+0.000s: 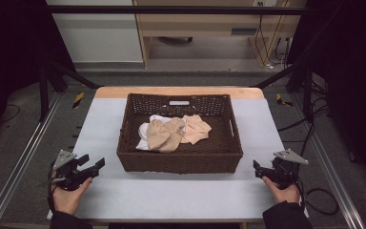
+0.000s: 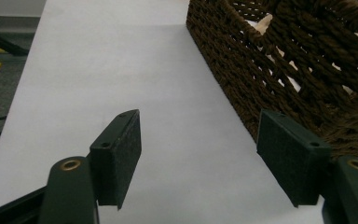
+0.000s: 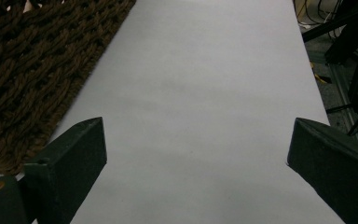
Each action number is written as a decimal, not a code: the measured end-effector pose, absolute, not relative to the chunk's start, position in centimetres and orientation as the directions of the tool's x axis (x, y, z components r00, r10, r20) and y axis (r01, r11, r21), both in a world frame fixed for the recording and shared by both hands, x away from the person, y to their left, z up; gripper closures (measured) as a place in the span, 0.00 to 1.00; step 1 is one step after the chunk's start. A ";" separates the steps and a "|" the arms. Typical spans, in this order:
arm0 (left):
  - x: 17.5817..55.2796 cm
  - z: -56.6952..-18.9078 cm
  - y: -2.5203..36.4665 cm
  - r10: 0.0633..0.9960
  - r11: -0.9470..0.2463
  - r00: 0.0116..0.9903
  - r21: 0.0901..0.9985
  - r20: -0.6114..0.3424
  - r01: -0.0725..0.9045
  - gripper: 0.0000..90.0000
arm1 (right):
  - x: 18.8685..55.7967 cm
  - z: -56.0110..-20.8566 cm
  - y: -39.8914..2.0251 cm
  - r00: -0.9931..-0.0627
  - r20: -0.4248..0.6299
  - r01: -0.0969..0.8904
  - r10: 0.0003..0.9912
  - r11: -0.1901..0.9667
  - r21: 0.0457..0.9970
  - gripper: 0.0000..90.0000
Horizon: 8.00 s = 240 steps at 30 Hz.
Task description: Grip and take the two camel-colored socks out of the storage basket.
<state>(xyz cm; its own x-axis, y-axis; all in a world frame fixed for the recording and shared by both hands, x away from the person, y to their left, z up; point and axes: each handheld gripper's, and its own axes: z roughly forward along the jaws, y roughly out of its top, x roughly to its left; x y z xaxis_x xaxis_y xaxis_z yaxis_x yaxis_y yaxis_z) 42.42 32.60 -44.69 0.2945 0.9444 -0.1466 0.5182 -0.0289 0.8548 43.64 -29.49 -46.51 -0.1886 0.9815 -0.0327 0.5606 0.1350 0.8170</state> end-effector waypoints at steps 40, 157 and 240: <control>43.3 -35.7 27.4 0.904 -0.032 0.408 0.929 -0.131 0.369 0.38 | 43.2 -45.8 -28.4 -0.208 -0.039 0.519 0.977 0.144 0.843 0.05; 57.8 -43.1 14.1 0.879 -0.381 0.476 0.603 0.001 0.701 0.83 | 43.7 -46.1 -28.6 -0.192 -0.077 0.541 0.978 0.171 0.823 0.06; 57.6 -42.1 14.8 0.857 -0.372 0.516 0.666 -0.021 0.646 0.95 | 43.7 -46.1 -28.7 -0.190 -0.071 0.547 0.979 0.165 0.821 0.06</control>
<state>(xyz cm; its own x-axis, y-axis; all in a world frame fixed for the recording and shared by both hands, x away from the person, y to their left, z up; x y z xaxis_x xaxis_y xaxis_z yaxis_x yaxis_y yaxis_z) 57.64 14.76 -42.14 0.5157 0.8565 -0.0211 0.6459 -0.3724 0.6665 43.73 -28.69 -46.10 -0.1900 0.9792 -0.0709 0.5465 0.1654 0.8209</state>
